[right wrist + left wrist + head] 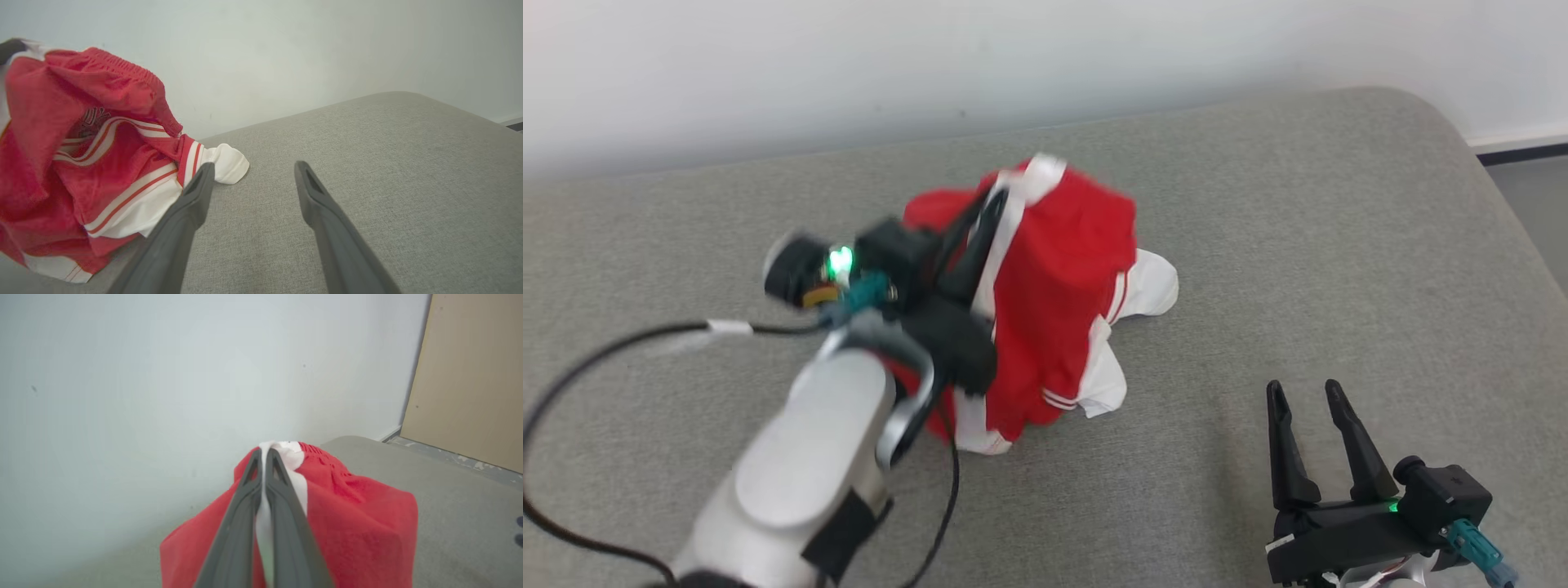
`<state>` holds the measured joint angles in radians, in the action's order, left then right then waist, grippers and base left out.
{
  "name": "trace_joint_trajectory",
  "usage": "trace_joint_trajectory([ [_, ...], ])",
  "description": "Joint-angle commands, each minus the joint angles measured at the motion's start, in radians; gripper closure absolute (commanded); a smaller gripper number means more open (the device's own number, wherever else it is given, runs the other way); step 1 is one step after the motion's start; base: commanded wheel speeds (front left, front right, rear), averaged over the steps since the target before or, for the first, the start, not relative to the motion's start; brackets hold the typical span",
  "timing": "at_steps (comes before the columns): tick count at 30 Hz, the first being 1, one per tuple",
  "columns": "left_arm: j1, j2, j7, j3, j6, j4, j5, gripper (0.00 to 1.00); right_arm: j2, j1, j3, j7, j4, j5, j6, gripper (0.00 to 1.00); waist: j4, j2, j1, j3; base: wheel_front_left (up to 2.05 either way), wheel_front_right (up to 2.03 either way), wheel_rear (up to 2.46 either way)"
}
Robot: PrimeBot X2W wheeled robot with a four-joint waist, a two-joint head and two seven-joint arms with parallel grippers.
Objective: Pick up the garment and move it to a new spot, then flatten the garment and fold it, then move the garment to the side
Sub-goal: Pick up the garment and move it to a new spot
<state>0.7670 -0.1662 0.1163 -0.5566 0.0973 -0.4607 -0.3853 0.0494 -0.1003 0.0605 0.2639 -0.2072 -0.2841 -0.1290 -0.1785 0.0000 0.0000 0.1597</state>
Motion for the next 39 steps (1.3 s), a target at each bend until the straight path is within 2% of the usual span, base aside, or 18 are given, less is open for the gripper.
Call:
trace_joint_trajectory([
  [1, 0.031, -0.004, -0.004, 0.001, 0.003, 0.021, -0.011, 1.00, 0.000, 0.001, 0.001, -0.001, 0.001, -0.005, -0.003, 0.00, 0.010, 0.0000, 0.0000, -0.005, 0.00, 0.00, 0.00],
  [11, 0.284, -0.029, -0.090, 0.024, 0.023, 0.154, -0.034, 1.00, 0.000, -0.002, 0.011, -0.001, 0.003, -0.024, -0.003, 0.00, 0.006, 0.0000, 0.0000, -0.008, 0.00, 0.00, 0.00],
  [19, 0.409, -0.024, -0.115, 0.058, 0.016, 0.190, -0.051, 1.00, 0.000, 0.013, 0.004, -0.001, -0.002, -0.029, -0.003, 0.00, -0.009, 0.0000, 0.0000, -0.002, 0.00, 0.00, 0.00],
  [30, 0.400, -0.040, -0.101, 0.071, 0.001, 0.184, -0.069, 1.00, 0.000, 0.006, -0.012, -0.001, 0.007, -0.015, -0.003, 0.00, 0.031, 0.0000, 0.0000, 0.012, 0.00, 0.00, 0.00],
  [35, 0.358, -0.088, -0.087, 0.101, -0.010, 0.172, -0.077, 1.00, 0.000, -0.003, -0.016, -0.001, 0.013, 0.002, -0.003, 0.00, 0.083, 0.0000, 0.0000, 0.023, 0.00, 0.00, 0.00],
  [39, 0.305, -0.152, -0.070, 0.136, -0.027, 0.169, -0.076, 1.00, 0.000, -0.009, -0.009, -0.001, 0.023, 0.022, -0.003, 0.00, 0.135, 0.0000, 0.0000, 0.030, 0.00, 0.00, 0.00],
])
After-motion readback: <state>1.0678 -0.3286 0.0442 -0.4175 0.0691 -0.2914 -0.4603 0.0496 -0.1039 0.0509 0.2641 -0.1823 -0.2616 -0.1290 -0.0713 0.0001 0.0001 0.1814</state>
